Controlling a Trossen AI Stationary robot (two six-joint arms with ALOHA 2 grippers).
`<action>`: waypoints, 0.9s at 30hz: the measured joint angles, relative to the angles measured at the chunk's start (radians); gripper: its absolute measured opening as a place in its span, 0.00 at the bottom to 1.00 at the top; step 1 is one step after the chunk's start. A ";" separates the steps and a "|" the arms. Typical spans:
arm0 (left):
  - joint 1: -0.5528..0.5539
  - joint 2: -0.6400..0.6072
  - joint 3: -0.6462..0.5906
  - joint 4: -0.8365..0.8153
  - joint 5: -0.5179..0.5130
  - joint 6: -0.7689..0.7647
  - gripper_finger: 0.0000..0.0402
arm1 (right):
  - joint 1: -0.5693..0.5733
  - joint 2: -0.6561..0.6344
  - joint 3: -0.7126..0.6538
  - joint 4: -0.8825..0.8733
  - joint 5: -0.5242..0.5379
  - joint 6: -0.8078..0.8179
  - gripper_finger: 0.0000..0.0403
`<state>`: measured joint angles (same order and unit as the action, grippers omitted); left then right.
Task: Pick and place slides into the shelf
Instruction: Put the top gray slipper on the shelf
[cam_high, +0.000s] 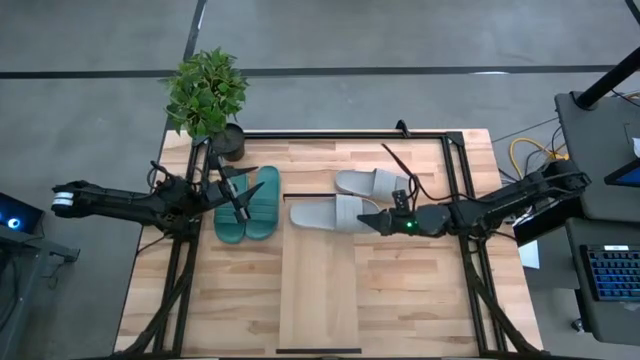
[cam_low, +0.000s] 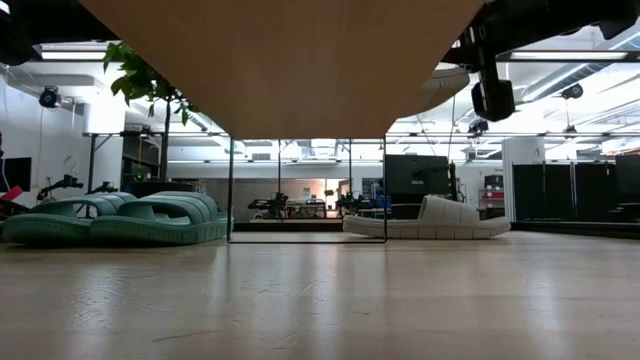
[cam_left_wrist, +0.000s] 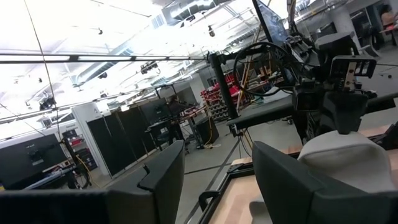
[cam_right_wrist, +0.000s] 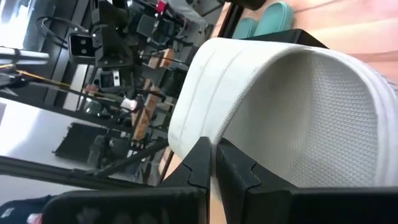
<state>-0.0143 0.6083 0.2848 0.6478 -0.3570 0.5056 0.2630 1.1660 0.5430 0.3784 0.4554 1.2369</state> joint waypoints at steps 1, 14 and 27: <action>0.000 0.000 0.000 0.000 0.000 0.000 0.43 | -0.003 0.000 0.000 0.001 -0.006 0.000 0.02; 0.000 0.000 -0.001 0.000 0.000 0.000 0.43 | -0.008 0.000 -0.001 -0.002 -0.011 -0.019 0.03; 0.000 0.000 -0.001 0.000 0.000 0.000 0.43 | -0.008 0.000 0.004 -0.059 -0.028 -0.068 0.27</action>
<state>-0.0147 0.6083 0.2840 0.6476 -0.3569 0.5053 0.2546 1.1656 0.5473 0.3197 0.4279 1.1694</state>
